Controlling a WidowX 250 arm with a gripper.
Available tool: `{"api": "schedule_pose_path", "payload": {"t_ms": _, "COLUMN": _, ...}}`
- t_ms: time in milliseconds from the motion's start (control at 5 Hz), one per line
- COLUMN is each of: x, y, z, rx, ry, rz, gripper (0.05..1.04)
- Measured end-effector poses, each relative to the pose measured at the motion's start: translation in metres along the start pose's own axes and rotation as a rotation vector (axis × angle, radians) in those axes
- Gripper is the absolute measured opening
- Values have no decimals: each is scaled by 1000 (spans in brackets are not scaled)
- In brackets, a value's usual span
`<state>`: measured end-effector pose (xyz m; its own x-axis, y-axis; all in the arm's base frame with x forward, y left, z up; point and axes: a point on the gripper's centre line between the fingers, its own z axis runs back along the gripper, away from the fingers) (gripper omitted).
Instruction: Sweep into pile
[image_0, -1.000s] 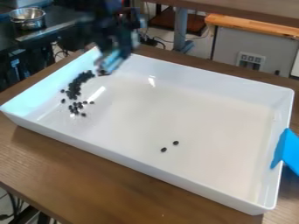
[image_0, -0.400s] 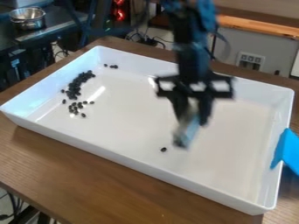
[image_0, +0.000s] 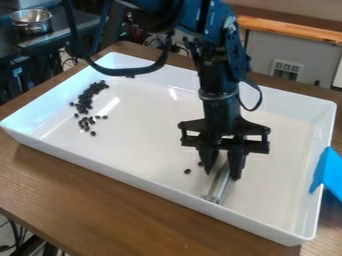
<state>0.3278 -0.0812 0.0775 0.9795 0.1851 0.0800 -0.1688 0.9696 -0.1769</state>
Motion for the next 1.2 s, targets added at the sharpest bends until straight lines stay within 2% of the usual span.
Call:
{"api": "schedule_pose_path", "payload": {"t_ms": 200, "x": 2, "y": 19, "z": 4, "rx": -2, "ry": 26, "rz": 12, "gripper": 380}}
{"api": "schedule_pose_path", "payload": {"t_ms": 400, "x": -1, "y": 55, "z": 20, "rx": -12, "ry": 89, "rz": 42, "gripper": 380}}
{"api": "schedule_pose_path", "payload": {"t_ms": 600, "x": 0, "y": 78, "z": 30, "rx": -29, "ry": 92, "rz": 27, "gripper": 380}}
{"api": "schedule_pose_path", "payload": {"t_ms": 800, "x": -4, "y": 102, "z": 34, "rx": -28, "ry": 53, "rz": 5, "gripper": 380}}
{"api": "schedule_pose_path", "payload": {"t_ms": 1000, "x": -18, "y": 119, "z": 30, "rx": -18, "ry": 44, "rz": -33, "gripper": 380}}
{"api": "schedule_pose_path", "payload": {"t_ms": 1200, "x": -22, "y": 111, "z": 41, "rx": -61, "ry": 43, "rz": -43, "gripper": 380}}
